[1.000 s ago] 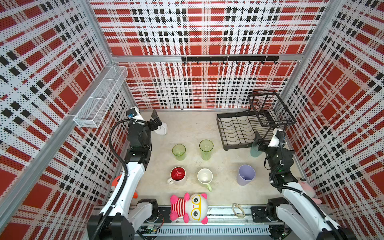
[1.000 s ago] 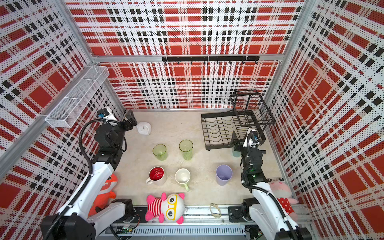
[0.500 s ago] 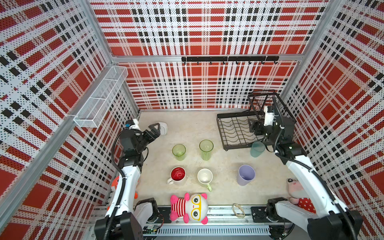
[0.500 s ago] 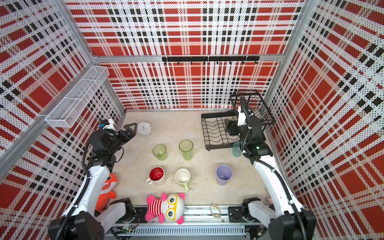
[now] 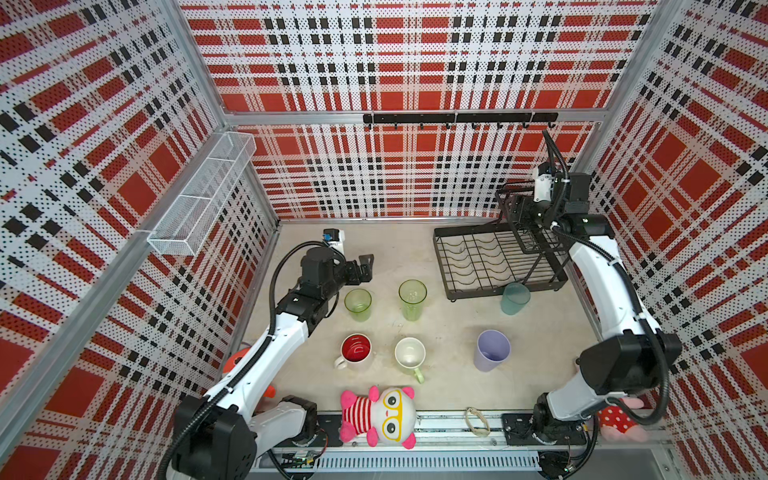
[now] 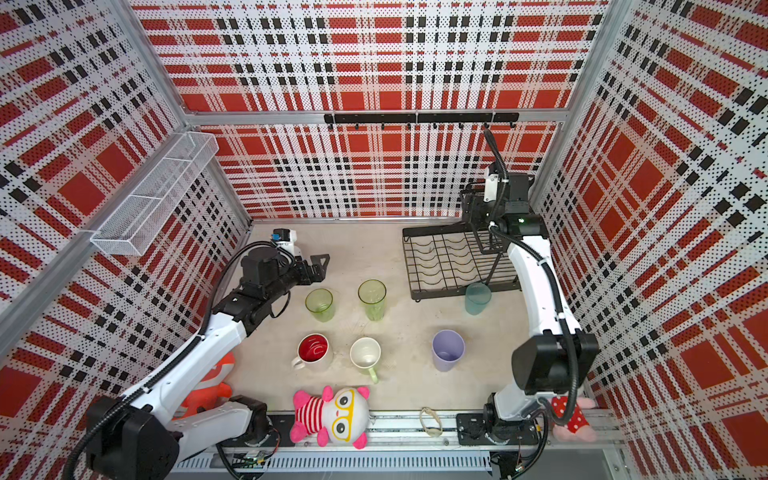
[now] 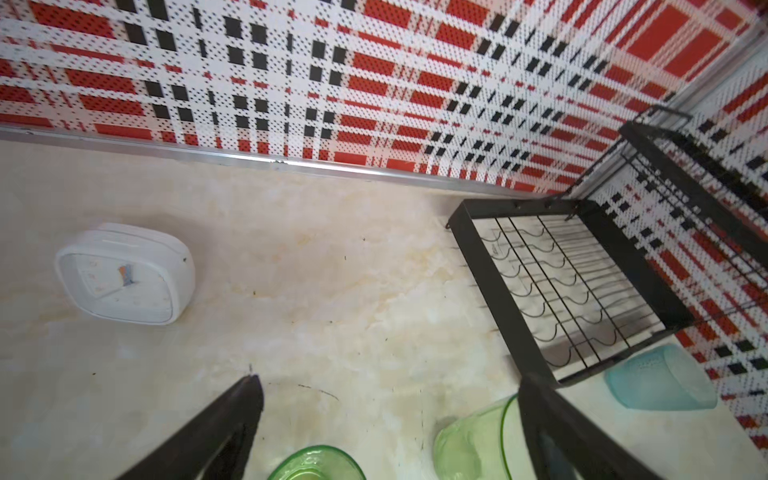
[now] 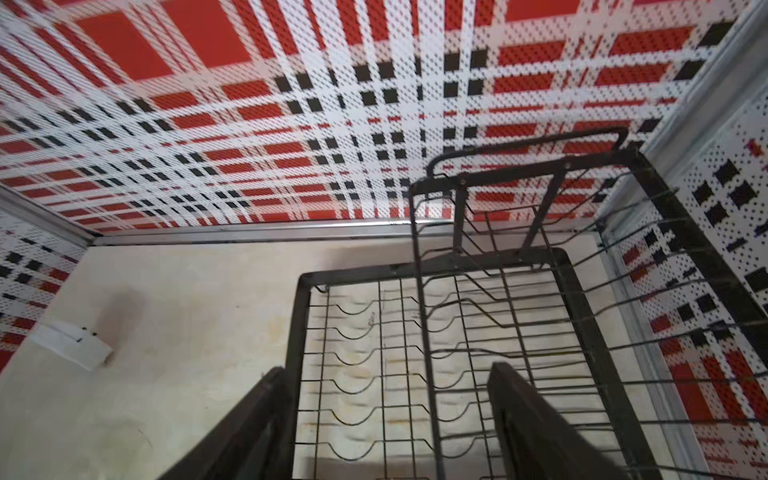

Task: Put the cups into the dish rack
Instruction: 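Grasp the dish rack frame with the right gripper and pull it toward the table center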

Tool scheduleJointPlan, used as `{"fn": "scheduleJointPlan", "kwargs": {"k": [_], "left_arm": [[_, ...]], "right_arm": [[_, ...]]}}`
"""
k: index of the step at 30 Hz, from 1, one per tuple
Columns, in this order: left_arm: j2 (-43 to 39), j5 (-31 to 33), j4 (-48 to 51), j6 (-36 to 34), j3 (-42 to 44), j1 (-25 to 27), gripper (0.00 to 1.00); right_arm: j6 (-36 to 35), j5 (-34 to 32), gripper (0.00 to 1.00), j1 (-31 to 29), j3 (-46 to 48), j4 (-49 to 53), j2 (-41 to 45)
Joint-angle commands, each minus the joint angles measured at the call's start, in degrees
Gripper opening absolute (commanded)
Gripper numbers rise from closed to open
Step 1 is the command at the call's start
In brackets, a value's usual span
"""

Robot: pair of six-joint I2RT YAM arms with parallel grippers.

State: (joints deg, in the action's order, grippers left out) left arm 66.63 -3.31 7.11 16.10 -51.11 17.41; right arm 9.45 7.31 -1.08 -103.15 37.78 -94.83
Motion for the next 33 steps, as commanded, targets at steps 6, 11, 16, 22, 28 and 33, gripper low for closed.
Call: {"fn": "scheduleJointPlan", "kwargs": {"k": [6,11,16,22,28,33], "left_arm": [[0.51,4.50,-0.34,-3.35,1.46,-0.35,0.98],[0.69,4.45,-0.37,-3.27,1.89,-0.71,0.98],[0.98,4.37,-0.35,-2.94,1.85,-1.39,0.98],[0.99,3.31,-0.35,-2.47,2.14,-1.61,0.98],[1.08,4.65,-0.35,-2.43,2.26,-1.67,0.98],[1.46,4.63,-0.35,-1.95,2.16,-1.85,0.98]], "right_arm": [[-5.96,-6.86,0.92,0.64,-12.76,13.48,-12.74],[-9.67,-7.25,0.94,0.64,-18.92,18.63,-17.87],[-11.77,-9.63,0.91,0.64,-24.49,23.72,-22.07],[-12.31,-9.95,0.84,0.64,-23.41,24.47,-22.50],[-12.63,-9.03,0.76,0.63,-23.24,25.06,-23.34],[-14.25,-8.42,0.66,0.56,-22.44,24.23,-23.38]]}}
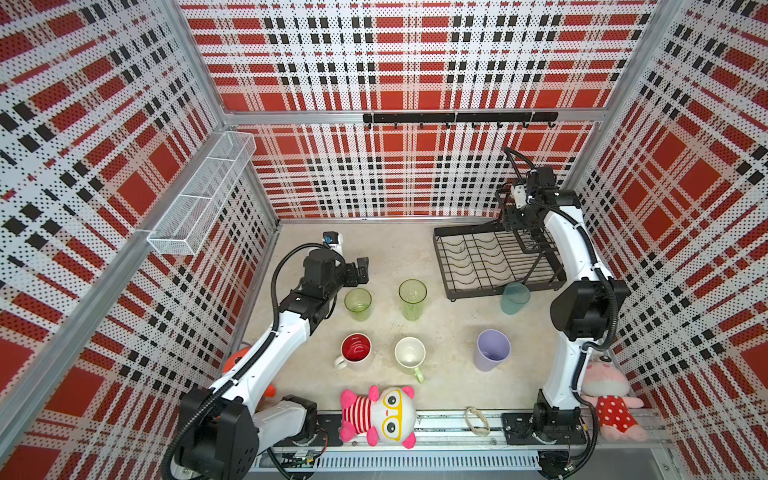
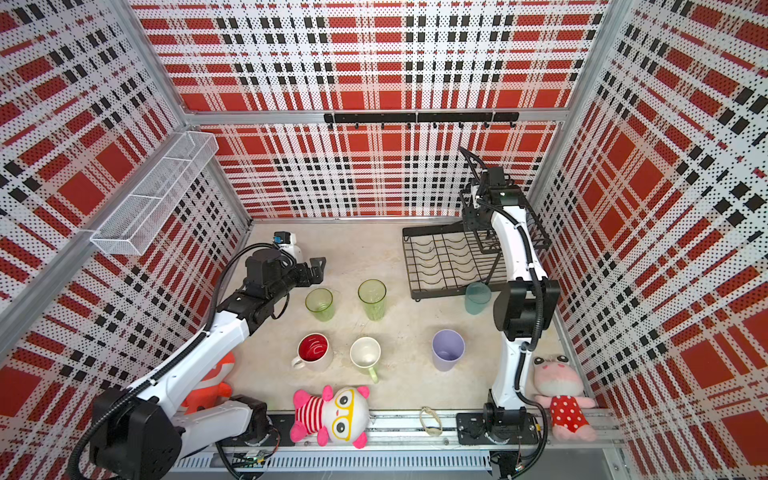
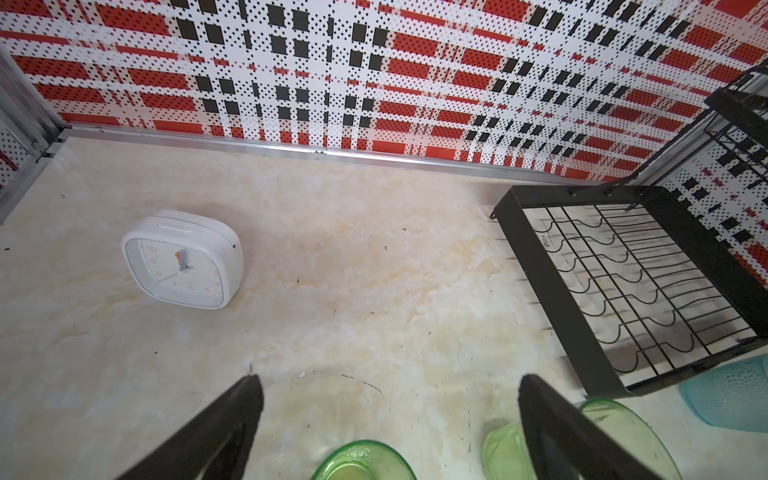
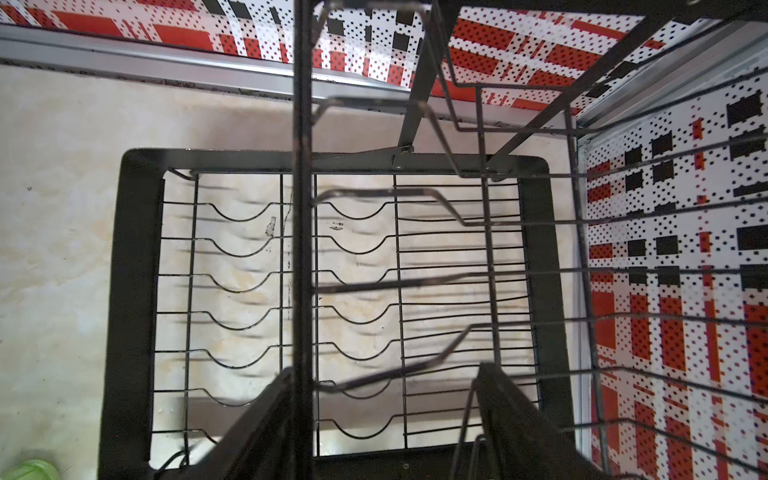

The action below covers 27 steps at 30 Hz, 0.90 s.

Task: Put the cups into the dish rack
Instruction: 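Grasp the dish rack frame with the right gripper and pull it toward the table center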

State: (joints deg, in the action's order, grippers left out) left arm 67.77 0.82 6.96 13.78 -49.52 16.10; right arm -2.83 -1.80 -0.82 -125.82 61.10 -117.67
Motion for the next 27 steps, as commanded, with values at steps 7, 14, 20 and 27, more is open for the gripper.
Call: {"fn": "scheduleJointPlan", "kwargs": {"k": [7,14,20,27], "left_arm": [[0.20,1.03,-0.14,0.36,0.57,-0.72,0.98],[0.00,1.73,-0.19,0.55,0.64,-0.79,0.98],[-0.02,1.39,-0.19,0.59,0.65,-1.42,0.98],[-0.06,0.46,-0.55,1.16,0.83,-1.48,0.98]], "right_arm": [[-5.47,0.84,0.59,-1.99,-0.39,-0.53,-0.02],[-11.61,-1.27,0.56,-7.52,-0.86,-1.84,-0.31],[-16.65,-2.99,0.54,-12.20,-1.73,-2.28,-1.73],[-24.68,-2.85,0.48,-16.58,0.43,-6.37,0.07]]}}
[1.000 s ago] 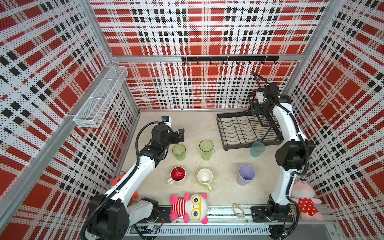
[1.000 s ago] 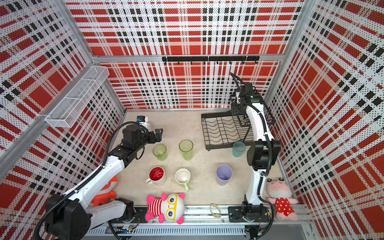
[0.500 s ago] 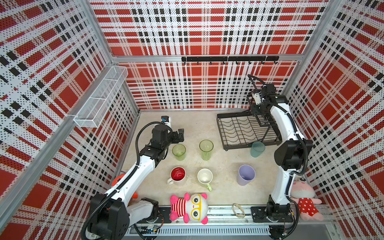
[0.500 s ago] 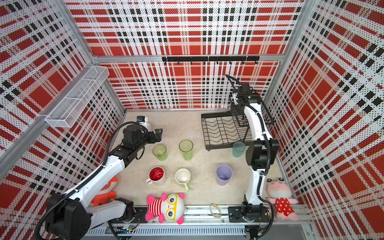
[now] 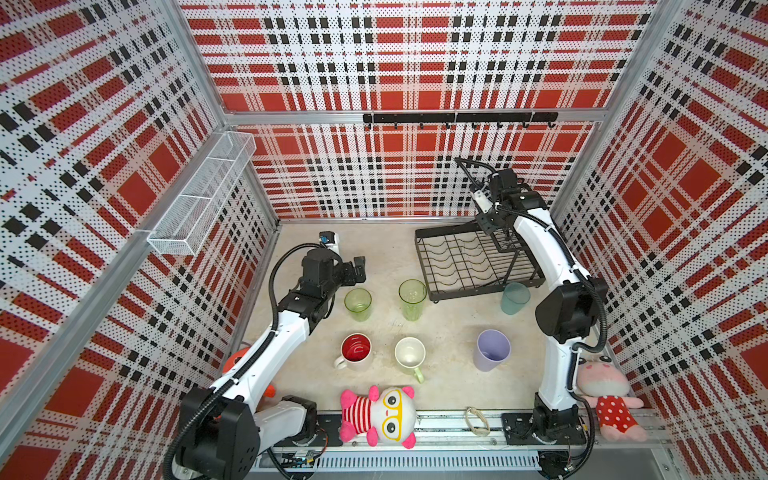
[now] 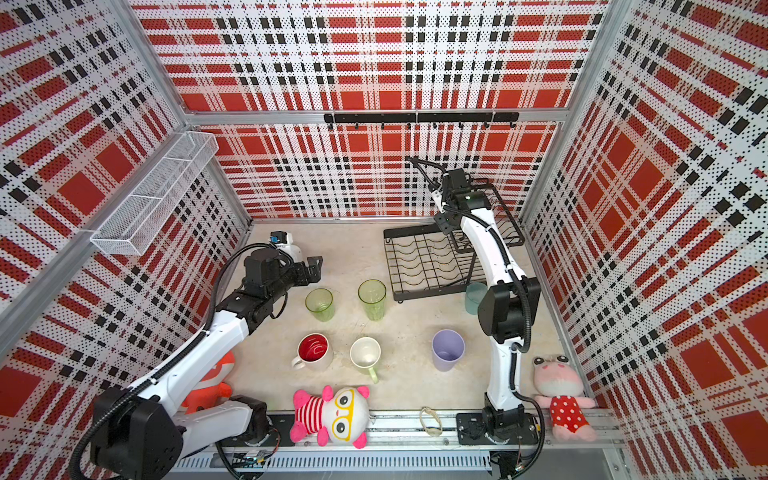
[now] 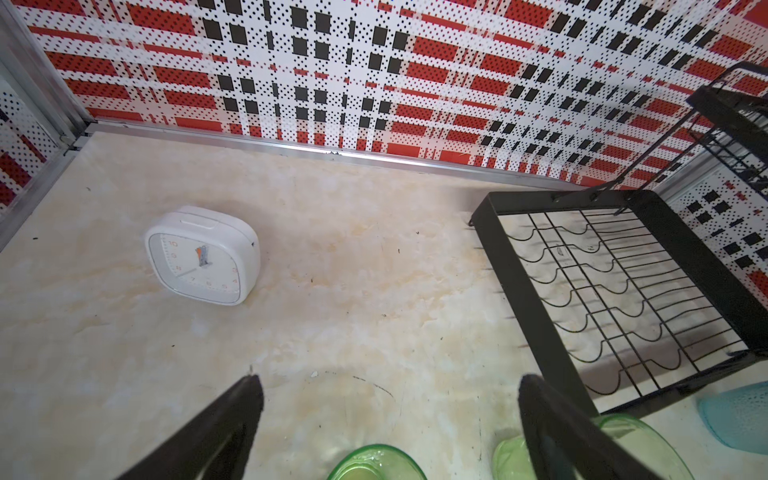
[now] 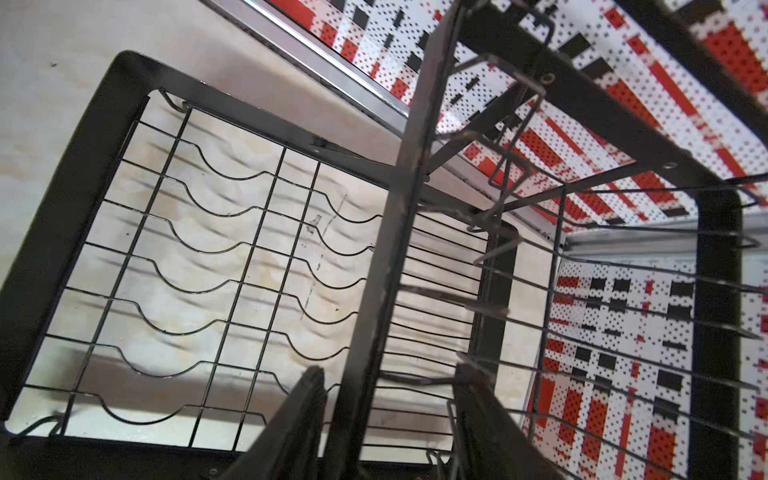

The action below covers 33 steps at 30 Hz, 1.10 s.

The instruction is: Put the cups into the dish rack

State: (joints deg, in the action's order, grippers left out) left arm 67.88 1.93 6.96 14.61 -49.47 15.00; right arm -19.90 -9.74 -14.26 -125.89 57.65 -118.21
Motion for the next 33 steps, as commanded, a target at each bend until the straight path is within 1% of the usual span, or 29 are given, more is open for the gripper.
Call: {"fn": "scheduleJointPlan", "kwargs": {"k": [1,2,5,11,16,19,23,33], "left_arm": [[-0.19,-0.78,-0.55,0.33,0.79,-0.38,0.98],[-0.07,-0.79,-0.55,0.33,0.78,-2.14,0.98],[-0.05,-1.03,-0.63,0.50,0.87,-2.35,0.98],[0.29,-1.75,-0.81,0.90,0.92,-2.81,0.98],[0.42,-1.93,-0.81,1.03,1.05,-2.99,0.98],[0.55,-1.81,-0.81,0.94,1.05,-2.96,0.98],[0.63,-1.92,-0.81,1.03,1.13,-2.92,0.98],[1.71,-2.19,-0.81,0.95,1.05,-2.96,0.98]], "right_arm": [[-9.29,4.83,0.46,-3.79,1.61,-4.36,1.37],[-10.68,4.20,0.46,-4.38,2.84,-6.11,2.16],[-12.74,4.25,0.46,-5.20,3.69,-9.26,3.42],[-12.96,5.90,0.46,-6.26,0.41,-9.79,1.56],[-13.27,7.45,0.46,-7.59,0.67,-11.86,0.29],[-16.57,8.73,0.46,-8.23,1.92,-12.82,-0.41],[-18.52,9.63,0.46,-8.77,2.00,-13.09,-1.07],[-29.03,7.63,0.48,-8.61,6.21,-14.76,0.47]]}}
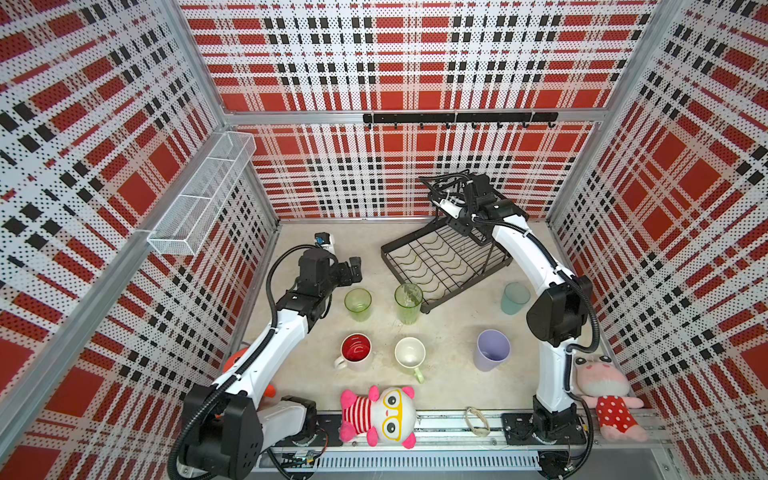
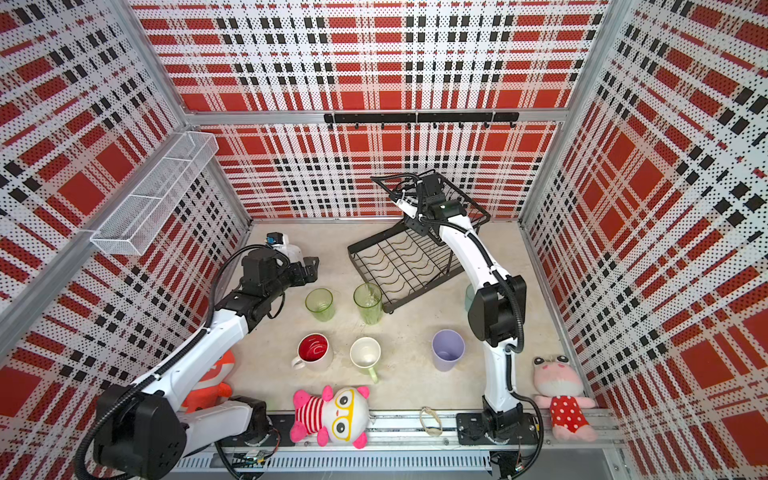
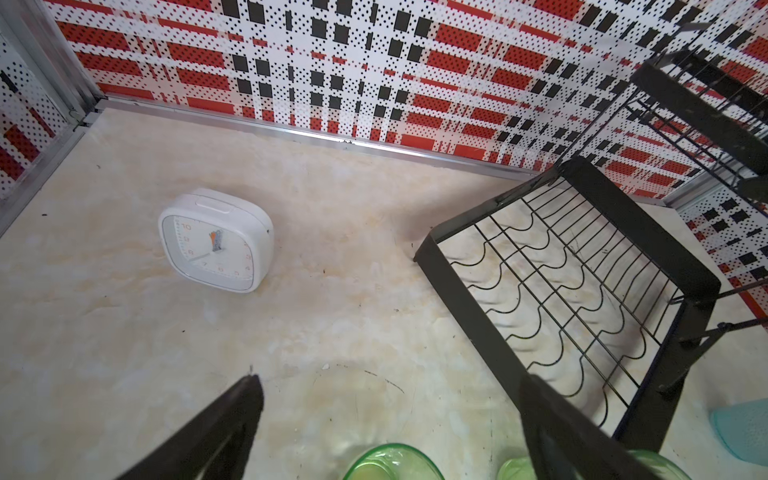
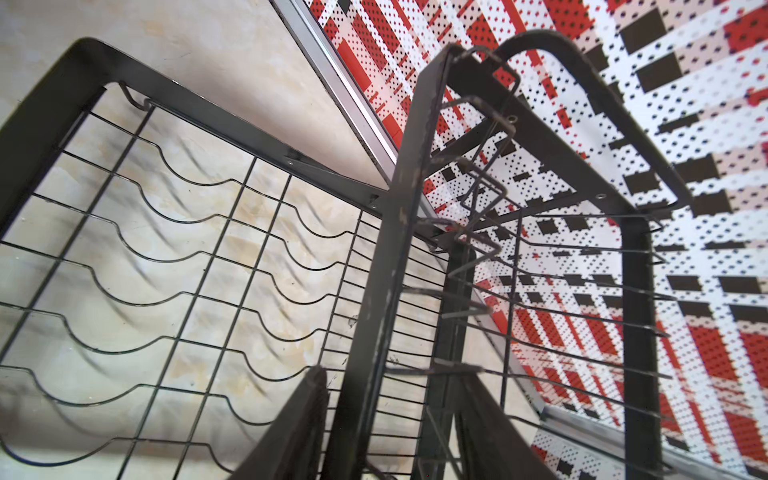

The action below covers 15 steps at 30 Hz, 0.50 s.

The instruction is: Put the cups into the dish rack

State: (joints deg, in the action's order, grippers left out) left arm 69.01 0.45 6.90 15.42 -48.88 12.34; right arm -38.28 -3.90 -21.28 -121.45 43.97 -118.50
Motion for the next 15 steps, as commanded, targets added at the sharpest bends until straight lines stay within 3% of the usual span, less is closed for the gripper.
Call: {"fn": "scheduleJointPlan", "kwargs": {"k": [1,15], "left_arm": [[0.67,-1.16,-0.75,0.14,0.43,-0.25,0.98],[1.06,-0.68,-0.52,0.22,0.54,0.36,0.98]], "right_arm": [[-11.87,2.07,0.48,-1.57,2.24,-1.37,0.94],[-14.62,7.15,0.49,0.01,3.59,-2.81,3.10]]}}
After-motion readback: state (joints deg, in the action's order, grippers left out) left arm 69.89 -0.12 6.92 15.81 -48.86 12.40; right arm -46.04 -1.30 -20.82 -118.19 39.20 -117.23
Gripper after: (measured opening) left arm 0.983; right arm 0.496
